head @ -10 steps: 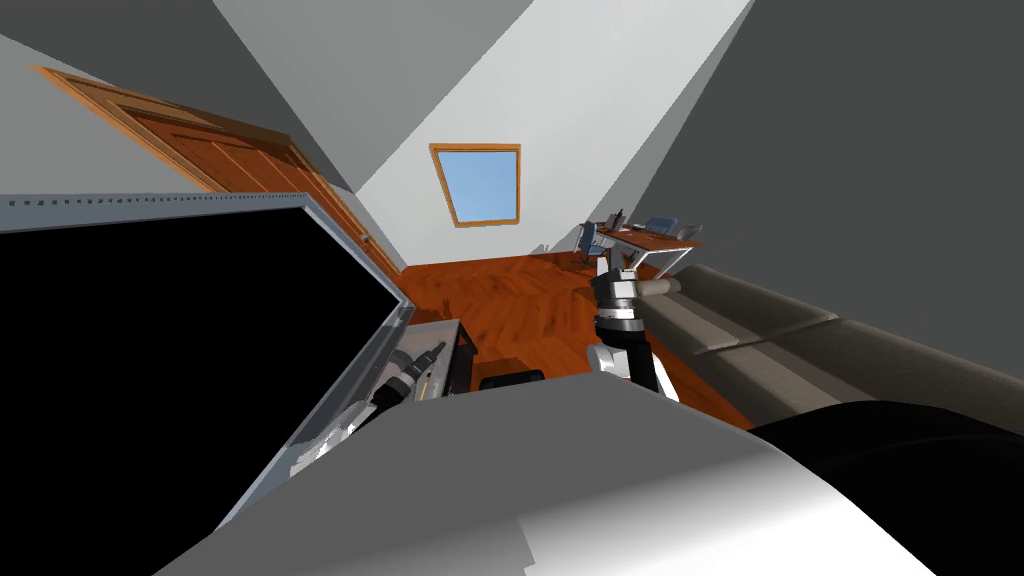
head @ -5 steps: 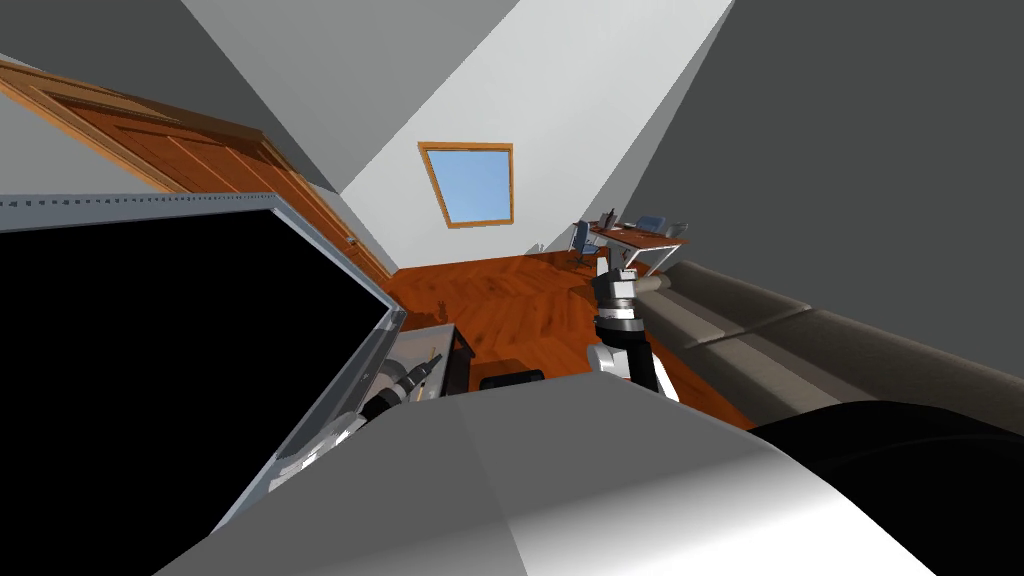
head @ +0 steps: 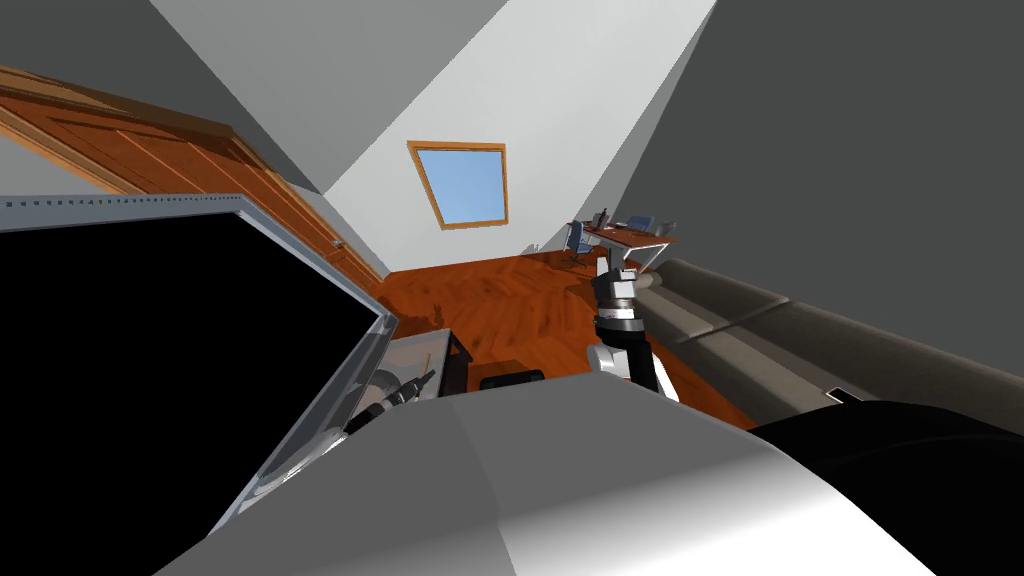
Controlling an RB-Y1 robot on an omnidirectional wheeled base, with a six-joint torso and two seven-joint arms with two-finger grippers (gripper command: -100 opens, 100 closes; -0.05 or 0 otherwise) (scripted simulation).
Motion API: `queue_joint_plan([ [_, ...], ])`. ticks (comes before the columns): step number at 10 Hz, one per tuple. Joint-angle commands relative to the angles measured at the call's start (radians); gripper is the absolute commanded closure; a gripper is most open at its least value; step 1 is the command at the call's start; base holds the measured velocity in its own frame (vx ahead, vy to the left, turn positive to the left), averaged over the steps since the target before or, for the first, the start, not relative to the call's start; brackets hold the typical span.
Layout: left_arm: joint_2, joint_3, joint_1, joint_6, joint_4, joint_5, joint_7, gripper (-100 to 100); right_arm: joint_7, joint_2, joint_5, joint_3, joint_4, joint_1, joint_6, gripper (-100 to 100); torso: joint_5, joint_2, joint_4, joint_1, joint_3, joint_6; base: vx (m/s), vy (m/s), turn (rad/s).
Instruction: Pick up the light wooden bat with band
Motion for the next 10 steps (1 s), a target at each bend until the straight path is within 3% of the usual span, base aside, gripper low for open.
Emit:
queue_joint_plan([
  [1, 0.007, -0.003, -0.003, -0.01, 0.044, -0.013, 0.001, -100, 0.0, 0.0, 0.0, 0.0, 0.0, 0.0, 0.0, 0, 0.0, 0.0, 0.0, 0.0, 0.0, 0.0, 0.038, 0.007, -0.064],
  [4, 0.035, -0.018, 0.01, -0.021, 0.12, -0.065, 0.014, -100, 0.0, 0.0, 0.0, 0.0, 0.0, 0.0, 0.0, 0, 0.0, 0.0, 0.0, 0.0, 0.0, 0.0, 0.04, 0.007, -0.084],
  [5, 0.035, -0.018, 0.01, -0.021, 0.121, -0.065, 0.014, -100, 0.0, 0.0, 0.0, 0.0, 0.0, 0.0, 0.0, 0, 0.0, 0.0, 0.0, 0.0, 0.0, 0.0, 0.034, 0.003, -0.053],
  [8, 0.065, -0.039, 0.031, -0.034, 0.219, -0.128, 0.03, -100, 0.0, 0.0, 0.0, 0.0, 0.0, 0.0, 0.0, 0, 0.0, -0.001, 0.0, 0.0, -0.001, 0.0, 0.062, 0.011, -0.14],
  [10, 0.072, -0.045, 0.038, -0.037, 0.244, -0.146, 0.034, -100, 0.0, 0.0, 0.0, 0.0, 0.0, 0.0, 0.0, 0, 0.0, -0.001, 0.0, 0.0, -0.001, 0.0, 0.043, 0.009, -0.044],
])
